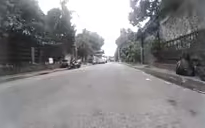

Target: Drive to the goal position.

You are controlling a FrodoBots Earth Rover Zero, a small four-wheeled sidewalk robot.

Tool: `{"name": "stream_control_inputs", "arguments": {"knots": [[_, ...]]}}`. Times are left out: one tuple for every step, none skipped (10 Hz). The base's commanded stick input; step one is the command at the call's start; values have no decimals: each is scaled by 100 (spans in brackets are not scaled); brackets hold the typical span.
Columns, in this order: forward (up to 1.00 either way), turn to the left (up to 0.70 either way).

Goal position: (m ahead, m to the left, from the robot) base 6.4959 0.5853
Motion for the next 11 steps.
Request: {"name": "stream_control_inputs", "arguments": {"knots": [[0,0],[0,0],[0,0],[0,0],[0,0],[0,0],[0,0],[0,0],[0,0],[71,-27],[100,-38]]}}
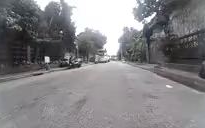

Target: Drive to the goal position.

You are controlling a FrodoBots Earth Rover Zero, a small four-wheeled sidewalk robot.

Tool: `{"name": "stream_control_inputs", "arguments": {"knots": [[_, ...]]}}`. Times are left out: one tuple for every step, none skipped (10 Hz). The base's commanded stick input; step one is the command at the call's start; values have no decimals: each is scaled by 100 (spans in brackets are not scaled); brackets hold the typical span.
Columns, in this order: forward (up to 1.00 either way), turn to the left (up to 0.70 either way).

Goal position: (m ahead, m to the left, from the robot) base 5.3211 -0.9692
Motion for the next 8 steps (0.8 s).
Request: {"name": "stream_control_inputs", "arguments": {"knots": [[100,-38],[100,-38],[100,-38],[100,-38],[100,2],[100,2],[100,3],[100,3]]}}
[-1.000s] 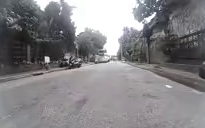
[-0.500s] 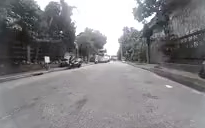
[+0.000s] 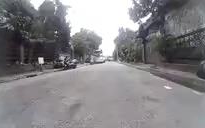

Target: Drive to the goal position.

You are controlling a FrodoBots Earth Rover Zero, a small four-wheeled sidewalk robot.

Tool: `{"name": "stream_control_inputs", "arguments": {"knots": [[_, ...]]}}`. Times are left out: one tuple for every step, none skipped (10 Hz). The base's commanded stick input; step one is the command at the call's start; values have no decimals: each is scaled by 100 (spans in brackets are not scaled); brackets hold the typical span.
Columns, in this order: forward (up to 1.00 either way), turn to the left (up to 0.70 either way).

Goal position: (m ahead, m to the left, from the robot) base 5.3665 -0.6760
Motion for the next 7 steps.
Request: {"name": "stream_control_inputs", "arguments": {"knots": [[100,3],[100,3],[100,3],[100,3],[100,3],[100,3],[100,3]]}}
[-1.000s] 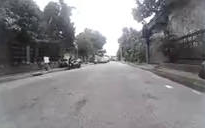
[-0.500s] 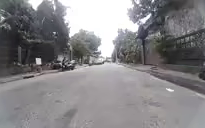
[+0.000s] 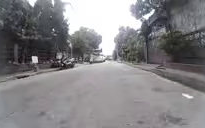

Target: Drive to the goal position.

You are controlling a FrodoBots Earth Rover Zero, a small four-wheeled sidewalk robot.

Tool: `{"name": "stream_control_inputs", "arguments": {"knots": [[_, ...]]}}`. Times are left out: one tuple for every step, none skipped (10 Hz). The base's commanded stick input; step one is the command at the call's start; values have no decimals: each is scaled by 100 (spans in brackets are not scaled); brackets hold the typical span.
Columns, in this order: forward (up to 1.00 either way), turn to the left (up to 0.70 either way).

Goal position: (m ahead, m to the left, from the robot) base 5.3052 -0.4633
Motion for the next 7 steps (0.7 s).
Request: {"name": "stream_control_inputs", "arguments": {"knots": [[100,3],[100,-14],[100,-37],[100,-37],[100,-37],[100,-37],[100,-29]]}}
